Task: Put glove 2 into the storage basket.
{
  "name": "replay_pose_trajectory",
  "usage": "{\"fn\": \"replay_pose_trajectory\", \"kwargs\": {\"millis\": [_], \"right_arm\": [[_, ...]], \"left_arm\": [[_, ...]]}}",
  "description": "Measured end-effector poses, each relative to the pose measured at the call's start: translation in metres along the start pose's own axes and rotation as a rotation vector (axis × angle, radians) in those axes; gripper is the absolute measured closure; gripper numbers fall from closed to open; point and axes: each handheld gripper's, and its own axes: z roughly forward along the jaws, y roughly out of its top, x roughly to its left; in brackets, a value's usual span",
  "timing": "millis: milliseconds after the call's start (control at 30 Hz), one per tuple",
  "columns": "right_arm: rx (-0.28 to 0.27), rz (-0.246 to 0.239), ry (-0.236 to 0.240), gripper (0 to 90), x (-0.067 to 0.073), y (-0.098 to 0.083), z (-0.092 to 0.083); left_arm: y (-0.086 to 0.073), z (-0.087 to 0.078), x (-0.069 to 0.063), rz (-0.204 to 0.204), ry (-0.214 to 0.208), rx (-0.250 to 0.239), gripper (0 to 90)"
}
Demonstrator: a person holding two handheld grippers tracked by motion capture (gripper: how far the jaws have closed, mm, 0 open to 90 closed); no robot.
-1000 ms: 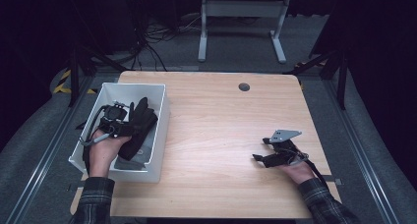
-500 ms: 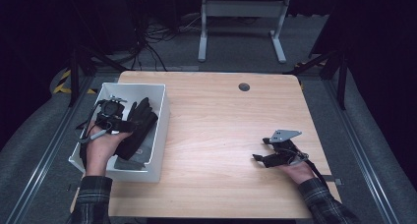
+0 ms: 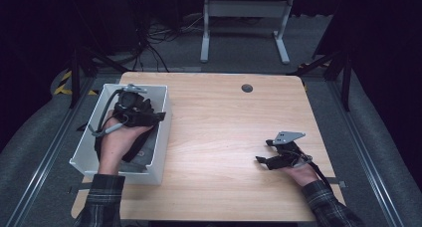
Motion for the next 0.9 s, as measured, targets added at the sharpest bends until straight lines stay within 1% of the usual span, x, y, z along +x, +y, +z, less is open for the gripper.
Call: {"fn": "replay_pose_trajectory", "kwargs": {"millis": [33, 67, 233, 400, 500, 667, 833, 867, 900], "right_arm": [[0.000, 0.000, 0.000, 20.6, 0.000, 0.000, 0.000], [0.000, 0.000, 0.000, 20.6, 0.000, 0.000, 0.000], [0.000, 0.000, 0.000, 20.4, 0.000, 0.000, 0.000], [0.000, 0.000, 0.001, 19.9, 0.000, 0.000, 0.000], [0.001, -0.001, 0.001, 19.8, 0.000, 0.000, 0.000], [0.001, -0.001, 0.001, 19.3, 0.000, 0.000, 0.000], [0.002, -0.001, 0.002, 19.2, 0.000, 0.000, 0.000], [0.002, -0.001, 0.002, 19.2, 0.000, 0.000, 0.000], [0.002, -0.001, 0.002, 19.1, 0.000, 0.000, 0.000]], "left_arm": [[0.002, 0.003, -0.008, 0.010, -0.018, -0.003, 20.4], [0.004, 0.006, -0.014, 0.019, -0.027, -0.006, 20.3], [0.008, 0.022, -0.041, 0.046, -0.085, -0.015, 20.3], [0.009, 0.037, -0.068, 0.083, -0.114, -0.013, 20.0], [0.007, 0.047, -0.083, 0.095, -0.135, -0.014, 19.9], [0.001, 0.063, -0.099, 0.113, -0.158, 0.001, 19.6], [-0.010, 0.079, -0.110, 0.131, -0.164, 0.021, 18.5], [-0.010, 0.079, -0.110, 0.131, -0.164, 0.021, 18.4], [-0.015, 0.084, -0.113, 0.140, -0.164, 0.026, 18.4]]}}
